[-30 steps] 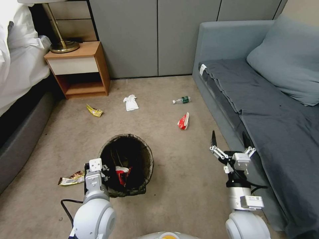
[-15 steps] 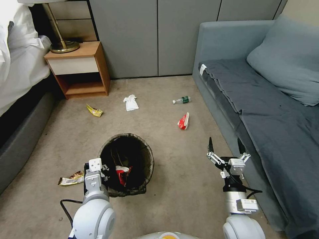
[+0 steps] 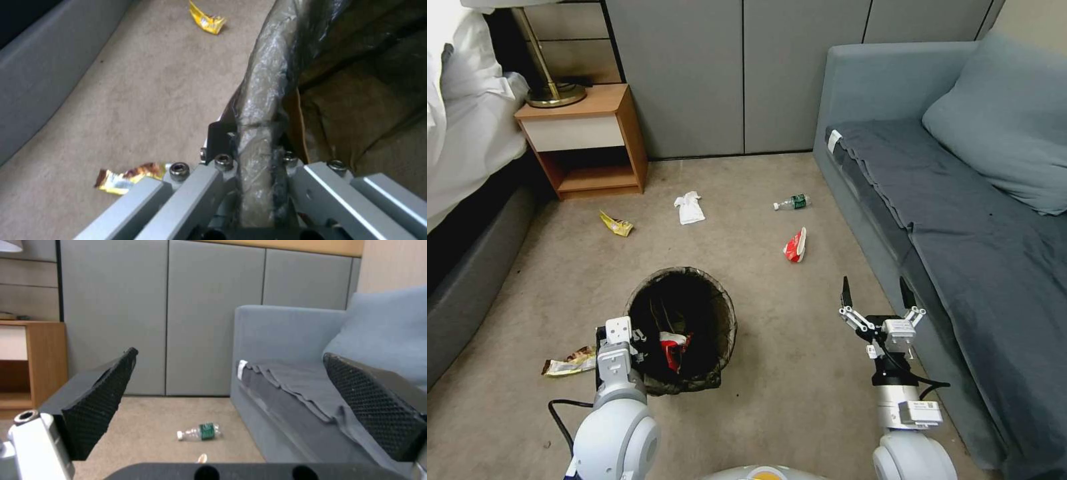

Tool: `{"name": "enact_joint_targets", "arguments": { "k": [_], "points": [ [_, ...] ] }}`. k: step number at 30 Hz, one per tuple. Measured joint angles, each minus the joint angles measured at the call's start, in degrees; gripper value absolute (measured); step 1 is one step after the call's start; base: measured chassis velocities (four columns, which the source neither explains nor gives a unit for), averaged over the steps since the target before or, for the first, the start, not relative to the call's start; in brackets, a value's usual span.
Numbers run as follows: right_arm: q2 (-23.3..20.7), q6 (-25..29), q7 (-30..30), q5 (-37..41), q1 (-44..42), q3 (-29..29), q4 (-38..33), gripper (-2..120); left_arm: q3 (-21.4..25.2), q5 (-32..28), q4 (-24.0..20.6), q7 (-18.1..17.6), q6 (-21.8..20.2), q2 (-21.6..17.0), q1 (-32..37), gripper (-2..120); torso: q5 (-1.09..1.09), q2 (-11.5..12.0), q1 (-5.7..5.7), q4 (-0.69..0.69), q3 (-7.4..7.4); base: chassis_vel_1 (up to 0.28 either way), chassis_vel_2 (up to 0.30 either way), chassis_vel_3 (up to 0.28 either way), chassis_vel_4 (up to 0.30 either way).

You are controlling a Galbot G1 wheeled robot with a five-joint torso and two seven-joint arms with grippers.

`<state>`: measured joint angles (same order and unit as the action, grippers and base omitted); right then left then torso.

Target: Pick up the trash bin, then pick up the garbage from the floor and place it into the trash bin.

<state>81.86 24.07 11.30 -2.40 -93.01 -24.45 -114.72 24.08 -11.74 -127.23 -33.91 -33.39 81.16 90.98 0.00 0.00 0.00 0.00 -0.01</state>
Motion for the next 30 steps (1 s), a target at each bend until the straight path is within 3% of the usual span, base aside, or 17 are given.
{"name": "enact_joint_targets", "arguments": {
  "k": [20,30],
  "points": [
    [-0.12,0.27,-1.11,-1.28,0.72,0.84,-0.44,100,-0.05,0.19,-0.55,-0.03,-0.01,0.08,0.17,0,0.00,0.00,-0.02,0.00,0.01,-0.210,0.206,0.205,-0.212],
    [-0.92,2.03,-2.54,-2.17,1.79,2.21,0.00,100,-0.12,0.22,-0.80,-0.03,0.00,-0.16,0.55,0,0.00,0.00,0.00,0.00,0.00,-0.030,0.037,0.022,-0.031]
  ]
}}
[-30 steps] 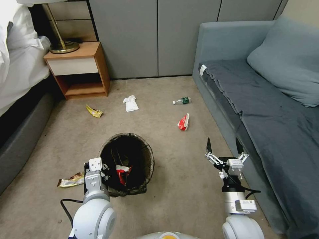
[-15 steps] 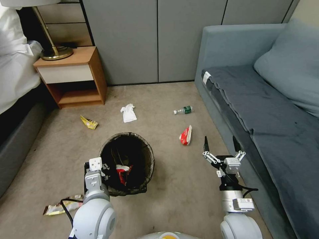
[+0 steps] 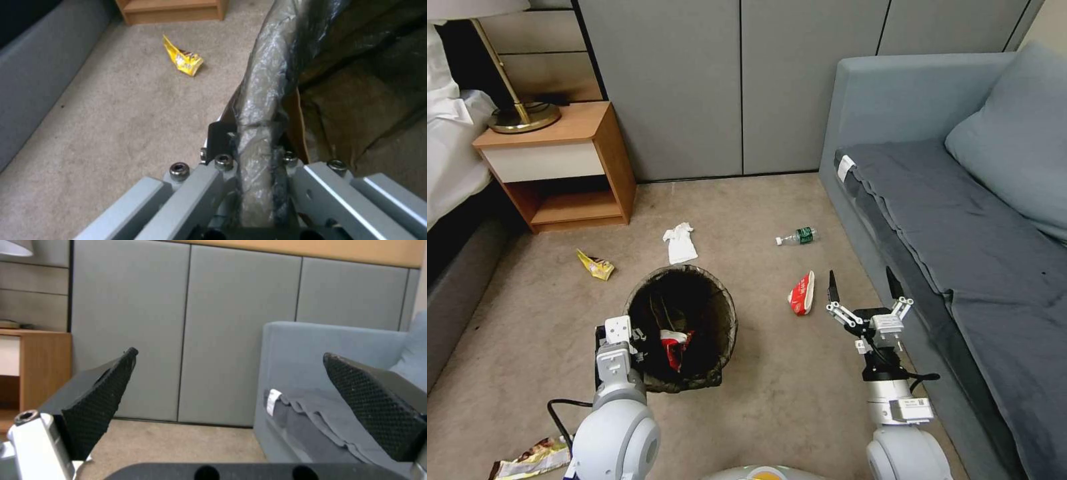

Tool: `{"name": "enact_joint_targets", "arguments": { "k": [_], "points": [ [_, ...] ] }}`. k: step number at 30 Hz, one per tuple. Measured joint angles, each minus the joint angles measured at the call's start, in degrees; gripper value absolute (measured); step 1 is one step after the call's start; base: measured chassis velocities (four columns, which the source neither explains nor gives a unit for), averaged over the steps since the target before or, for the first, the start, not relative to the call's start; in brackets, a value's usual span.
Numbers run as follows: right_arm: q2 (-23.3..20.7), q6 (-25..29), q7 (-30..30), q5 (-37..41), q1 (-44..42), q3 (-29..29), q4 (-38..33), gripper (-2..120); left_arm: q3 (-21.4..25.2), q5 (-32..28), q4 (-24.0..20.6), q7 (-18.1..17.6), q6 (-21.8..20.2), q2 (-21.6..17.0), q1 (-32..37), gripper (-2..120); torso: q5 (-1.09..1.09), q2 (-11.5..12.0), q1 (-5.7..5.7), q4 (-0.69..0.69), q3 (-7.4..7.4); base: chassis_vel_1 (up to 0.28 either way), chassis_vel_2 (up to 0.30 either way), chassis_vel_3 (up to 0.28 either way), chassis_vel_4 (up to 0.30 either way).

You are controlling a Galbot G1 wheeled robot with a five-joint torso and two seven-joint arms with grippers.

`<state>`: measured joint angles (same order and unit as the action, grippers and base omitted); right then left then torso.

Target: Pick up the trash bin, then pick up the garbage from the floor and place it into the trash bin.

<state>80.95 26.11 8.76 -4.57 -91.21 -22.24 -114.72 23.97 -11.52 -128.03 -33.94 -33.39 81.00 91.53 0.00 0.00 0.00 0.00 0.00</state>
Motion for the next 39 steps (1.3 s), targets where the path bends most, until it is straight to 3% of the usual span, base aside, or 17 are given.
{"name": "enact_joint_targets", "arguments": {
  "k": [5,9,13,14,23,25,29,30,33,39],
  "points": [
    [-1.11,-0.78,0.03,-0.03,2.34,1.10,0.58,100,-0.10,0.02,-0.17,0.00,0.00,-0.17,0.21,0,0.00,0.00,0.00,0.00,0.00,0.000,0.000,0.000,0.000],
    [-2.60,-4.72,0.92,3.03,6.11,4.44,1.11,100,-0.22,0.03,-0.20,0.00,0.01,-0.28,0.30,0,0.00,0.00,0.00,-0.01,0.00,0.000,0.000,0.000,0.000],
    [-3.52,-11.65,2.99,7.68,10.87,9.10,3.04,100,-0.43,-0.09,-0.21,0.06,0.40,-0.17,0.40,0,0.01,0.00,0.00,-0.01,0.00,0.000,0.000,0.000,0.000],
    [-3.52,-11.65,2.99,7.68,10.87,9.10,3.04,100,-0.43,-0.09,-0.21,0.06,0.40,-0.17,0.40,0,0.01,0.00,0.00,-0.01,0.00,0.000,0.000,0.000,0.000],
    [-4.46,-27.95,7.23,16.73,21.61,13.26,10.82,100,-0.27,-0.21,-0.28,0.12,0.45,-0.18,0.41,0,0.00,0.00,-0.01,-0.01,0.01,0.000,0.000,0.000,0.000],
    [-4.69,-34.85,8.98,20.81,25.45,13.94,14.06,100,-0.25,-0.26,-0.28,0.13,0.45,-0.19,0.25,0,0.01,0.00,-0.01,0.00,0.01,0.000,0.000,0.000,0.000],
    [-4.44,-38.99,10.48,22.68,29.24,14.28,19.87,100,-0.38,-0.40,-0.21,0.14,0.45,-0.19,0.17,0,-0.01,0.00,-0.01,0.00,0.01,0.000,0.000,0.000,0.000],
    [-4.44,-38.99,10.48,22.68,29.24,14.28,19.87,100,-0.38,-0.40,-0.21,0.14,0.45,-0.19,0.17,0,-0.01,0.00,-0.01,0.00,0.01,0.000,0.000,0.000,0.000],
    [-3.61,-41.90,11.05,24.49,33.84,14.19,30.69,100,-0.44,-0.81,-0.06,0.25,0.41,-0.57,0.17,0,-0.01,0.00,-0.01,0.00,0.01,0.000,0.000,0.000,0.000],
    [-2.59,-42.39,9.31,26.78,37.10,13.90,38.43,100,-0.16,-1.02,0.13,0.28,0.40,-0.95,0.12,0,0.00,0.00,0.00,0.00,0.01,0.000,0.000,0.000,0.000]
  ]
}}
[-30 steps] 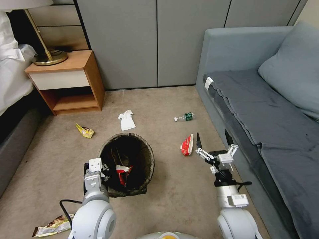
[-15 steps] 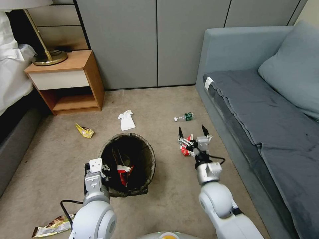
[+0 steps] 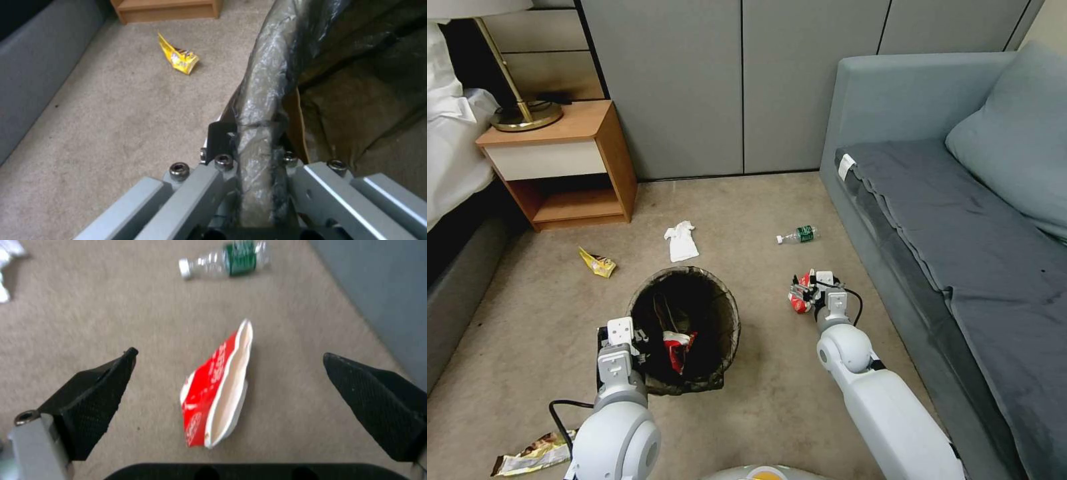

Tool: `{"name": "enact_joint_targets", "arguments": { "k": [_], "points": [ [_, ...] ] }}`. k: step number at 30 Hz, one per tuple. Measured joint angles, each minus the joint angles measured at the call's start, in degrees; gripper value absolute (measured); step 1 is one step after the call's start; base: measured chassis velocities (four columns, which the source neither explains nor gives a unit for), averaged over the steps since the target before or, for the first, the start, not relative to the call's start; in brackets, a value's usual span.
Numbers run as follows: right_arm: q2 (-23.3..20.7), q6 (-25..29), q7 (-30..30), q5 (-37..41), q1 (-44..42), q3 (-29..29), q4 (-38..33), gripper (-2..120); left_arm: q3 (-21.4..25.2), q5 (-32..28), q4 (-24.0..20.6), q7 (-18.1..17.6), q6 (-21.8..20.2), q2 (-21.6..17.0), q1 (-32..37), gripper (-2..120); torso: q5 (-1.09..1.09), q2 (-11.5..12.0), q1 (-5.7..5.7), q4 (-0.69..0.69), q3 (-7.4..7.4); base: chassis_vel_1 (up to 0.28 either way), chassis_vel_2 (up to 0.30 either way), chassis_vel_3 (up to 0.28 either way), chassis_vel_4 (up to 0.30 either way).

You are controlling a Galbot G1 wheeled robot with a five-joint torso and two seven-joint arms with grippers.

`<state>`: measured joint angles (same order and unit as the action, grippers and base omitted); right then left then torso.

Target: Pick up the trash bin, then pick up the garbage from the floor and place it into the trash bin.

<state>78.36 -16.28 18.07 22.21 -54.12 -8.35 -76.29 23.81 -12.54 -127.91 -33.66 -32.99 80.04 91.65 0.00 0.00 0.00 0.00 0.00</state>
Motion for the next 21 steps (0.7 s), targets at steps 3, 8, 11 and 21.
{"name": "enact_joint_targets", "arguments": {
  "k": [3,8,11,21],
  "points": [
    [0.57,-0.10,-0.86,0.34,1.44,-0.05,3.74,100,0.01,-0.02,0.14,0.01,-0.03,0.01,-0.08,0,-0.01,0.00,0.00,0.00,0.00,0.000,0.000,0.000,0.000],
    [1.60,-0.03,-2.32,0.49,4.39,-0.29,11.02,100,0.03,-0.03,0.30,0.02,-0.06,0.08,-0.16,0,0.00,0.00,0.00,0.00,0.00,0.000,0.000,0.000,0.000],
    [1.78,-0.03,-3.06,0.89,5.12,-0.29,12.70,100,0.16,-0.09,0.30,0.02,-0.08,0.03,-0.20,0,0.00,0.00,0.00,0.00,0.00,0.000,0.000,0.000,0.000],
    [2.33,0.09,-4.26,2.17,7.56,-0.48,15.91,100,0.14,-0.12,0.30,0.02,-0.12,0.14,-0.22,0,0.00,0.00,0.00,0.00,0.00,0.000,0.000,0.000,0.000]
  ]
}}
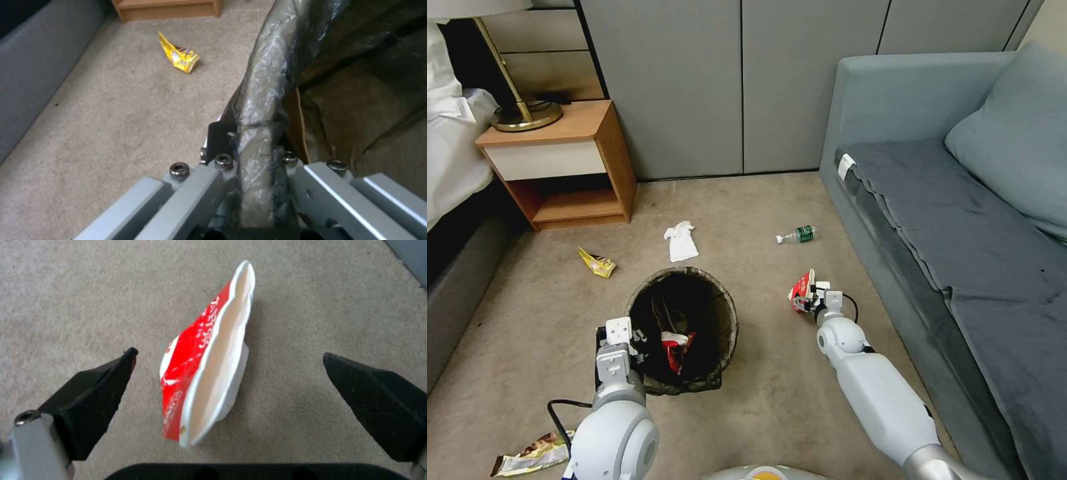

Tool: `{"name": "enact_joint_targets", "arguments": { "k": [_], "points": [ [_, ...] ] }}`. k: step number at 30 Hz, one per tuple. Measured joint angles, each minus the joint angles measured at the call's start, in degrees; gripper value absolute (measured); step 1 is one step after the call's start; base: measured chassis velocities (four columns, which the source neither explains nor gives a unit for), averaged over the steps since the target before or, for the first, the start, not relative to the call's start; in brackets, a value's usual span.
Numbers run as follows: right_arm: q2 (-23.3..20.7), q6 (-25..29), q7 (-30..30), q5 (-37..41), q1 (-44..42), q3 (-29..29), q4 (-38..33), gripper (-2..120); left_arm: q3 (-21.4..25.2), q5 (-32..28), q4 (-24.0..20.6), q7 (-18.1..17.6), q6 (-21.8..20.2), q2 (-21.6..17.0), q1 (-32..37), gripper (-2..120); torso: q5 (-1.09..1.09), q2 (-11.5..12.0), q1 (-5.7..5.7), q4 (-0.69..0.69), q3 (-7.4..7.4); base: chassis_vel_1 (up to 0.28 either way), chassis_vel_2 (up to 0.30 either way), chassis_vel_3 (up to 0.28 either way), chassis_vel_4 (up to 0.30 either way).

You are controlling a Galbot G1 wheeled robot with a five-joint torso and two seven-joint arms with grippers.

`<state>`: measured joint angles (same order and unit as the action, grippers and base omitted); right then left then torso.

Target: Pick up the trash bin, then pick up the garbage from the floor and place it into the trash bin.

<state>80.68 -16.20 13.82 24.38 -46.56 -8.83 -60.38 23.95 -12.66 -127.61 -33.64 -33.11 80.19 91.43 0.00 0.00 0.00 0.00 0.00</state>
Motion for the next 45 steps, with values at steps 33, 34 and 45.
{"name": "enact_joint_targets", "arguments": {
  "k": [33,34,45],
  "points": [
    [5.82,3.12,-3.33,-4.09,8.21,-2.68,18.23,47,0.25,0.71,-1.32,-0.10,0.09,0.37,1.33,0,0.00,0.00,0.00,0.00,0.00,0.000,0.000,0.000,0.000],
    [5.78,3.22,-3.35,-4.09,8.14,-2.71,18.21,43,0.21,0.71,-1.26,-0.10,0.09,0.35,1.31,0,0.00,0.00,0.00,0.00,0.00,0.000,0.000,0.000,0.000],
    [5.62,4.02,-3.49,-4.20,7.57,-2.46,17.45,4,0.09,0.74,-1.20,-0.11,0.09,0.21,1.25,0,0.00,0.00,0.00,-0.01,0.00,0.000,0.000,0.000,0.000]
  ]
}}
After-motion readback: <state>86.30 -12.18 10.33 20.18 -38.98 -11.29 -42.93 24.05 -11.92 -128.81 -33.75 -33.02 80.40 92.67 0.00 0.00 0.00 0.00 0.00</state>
